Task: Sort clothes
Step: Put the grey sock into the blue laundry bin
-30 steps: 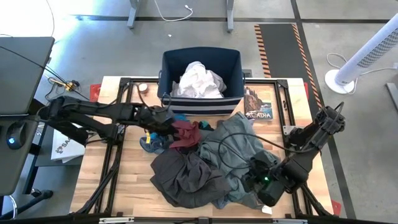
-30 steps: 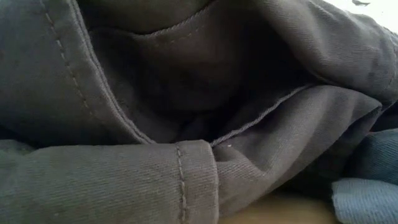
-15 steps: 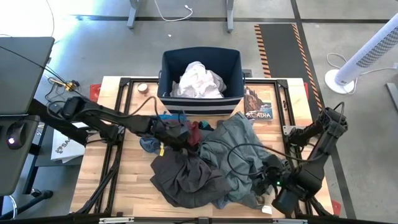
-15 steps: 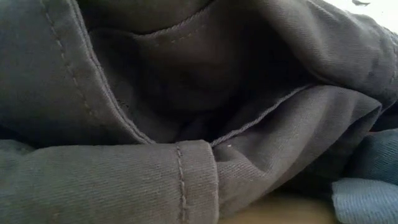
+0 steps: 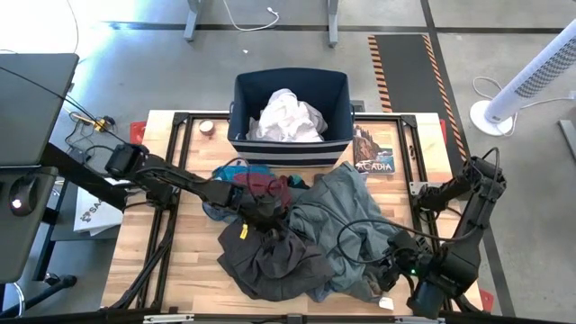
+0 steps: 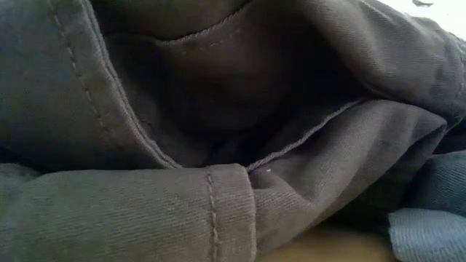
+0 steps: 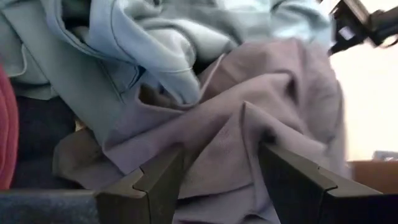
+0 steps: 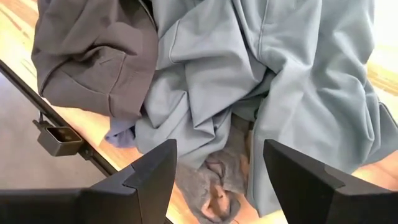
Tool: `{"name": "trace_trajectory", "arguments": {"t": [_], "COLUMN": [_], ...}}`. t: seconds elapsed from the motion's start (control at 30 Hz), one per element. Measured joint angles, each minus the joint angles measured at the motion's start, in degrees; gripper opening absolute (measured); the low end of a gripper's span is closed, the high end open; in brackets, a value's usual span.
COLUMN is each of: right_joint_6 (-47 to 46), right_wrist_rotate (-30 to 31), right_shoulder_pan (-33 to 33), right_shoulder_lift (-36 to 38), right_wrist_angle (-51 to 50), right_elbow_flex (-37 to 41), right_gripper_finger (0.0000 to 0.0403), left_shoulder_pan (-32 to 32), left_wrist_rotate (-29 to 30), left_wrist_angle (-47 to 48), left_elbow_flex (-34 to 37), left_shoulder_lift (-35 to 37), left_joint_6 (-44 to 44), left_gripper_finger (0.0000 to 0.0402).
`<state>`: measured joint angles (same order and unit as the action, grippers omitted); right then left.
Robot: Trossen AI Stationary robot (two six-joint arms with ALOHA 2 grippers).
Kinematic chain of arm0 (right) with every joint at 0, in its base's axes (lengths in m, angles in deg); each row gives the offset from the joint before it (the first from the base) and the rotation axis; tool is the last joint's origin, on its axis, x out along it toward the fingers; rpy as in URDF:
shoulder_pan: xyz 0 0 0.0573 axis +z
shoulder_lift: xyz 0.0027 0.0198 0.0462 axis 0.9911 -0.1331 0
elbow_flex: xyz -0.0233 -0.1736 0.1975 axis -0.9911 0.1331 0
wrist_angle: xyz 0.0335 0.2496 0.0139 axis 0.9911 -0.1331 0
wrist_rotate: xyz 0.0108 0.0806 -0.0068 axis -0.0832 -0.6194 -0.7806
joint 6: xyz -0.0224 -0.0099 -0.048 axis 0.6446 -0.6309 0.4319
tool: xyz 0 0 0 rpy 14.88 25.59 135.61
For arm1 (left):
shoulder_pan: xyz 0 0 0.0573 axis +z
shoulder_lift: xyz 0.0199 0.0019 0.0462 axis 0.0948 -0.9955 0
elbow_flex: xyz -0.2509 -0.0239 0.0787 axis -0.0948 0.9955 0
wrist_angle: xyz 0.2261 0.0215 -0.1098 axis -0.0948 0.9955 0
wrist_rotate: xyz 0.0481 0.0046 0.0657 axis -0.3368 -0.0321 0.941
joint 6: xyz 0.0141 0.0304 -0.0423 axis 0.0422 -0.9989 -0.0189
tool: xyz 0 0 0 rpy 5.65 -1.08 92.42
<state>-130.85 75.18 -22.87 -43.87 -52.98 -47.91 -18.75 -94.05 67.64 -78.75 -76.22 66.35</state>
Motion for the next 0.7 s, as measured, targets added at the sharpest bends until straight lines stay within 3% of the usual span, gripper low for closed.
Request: {"name": "trace_trajectory", "arguments": {"t": [0.3, 0.5, 0.63, 0.7], "right_joint_6": [0.0, 0.1, 0.0, 0.0], "right_wrist_rotate": [-2.7, -2.9, -2.9, -2.1], "right_shoulder_pan": [0.6, 0.9, 0.9, 0.9], "right_shoulder_lift": [0.0, 0.0, 0.0, 0.0], "right_wrist_angle": [0.0, -0.4, -2.1, -2.8], "right_elbow_flex": [0.0, 0.0, 0.0, 0.0], "right_gripper_finger": [0.0238, 0.0238, 0.0238, 0.0238], "left_shoulder_pan": [-1.4, -1.5, -1.5, -1.5], "left_wrist_rotate": [-1.3, -1.2, 4.1, 6.8], "left_wrist_angle": [8.4, 29.8, 48.0, 51.5], "left_elbow_flex": [-0.2, -0.6, -1.7, -2.6], "left_shoulder_lift": [-7.4, -5.2, -1.6, 1.1], "left_joint_6": [2.3, 2.8, 0.1, -0.6], "left_gripper_finger": [0.0193, 0.0167, 0.0145, 0.0137]}}
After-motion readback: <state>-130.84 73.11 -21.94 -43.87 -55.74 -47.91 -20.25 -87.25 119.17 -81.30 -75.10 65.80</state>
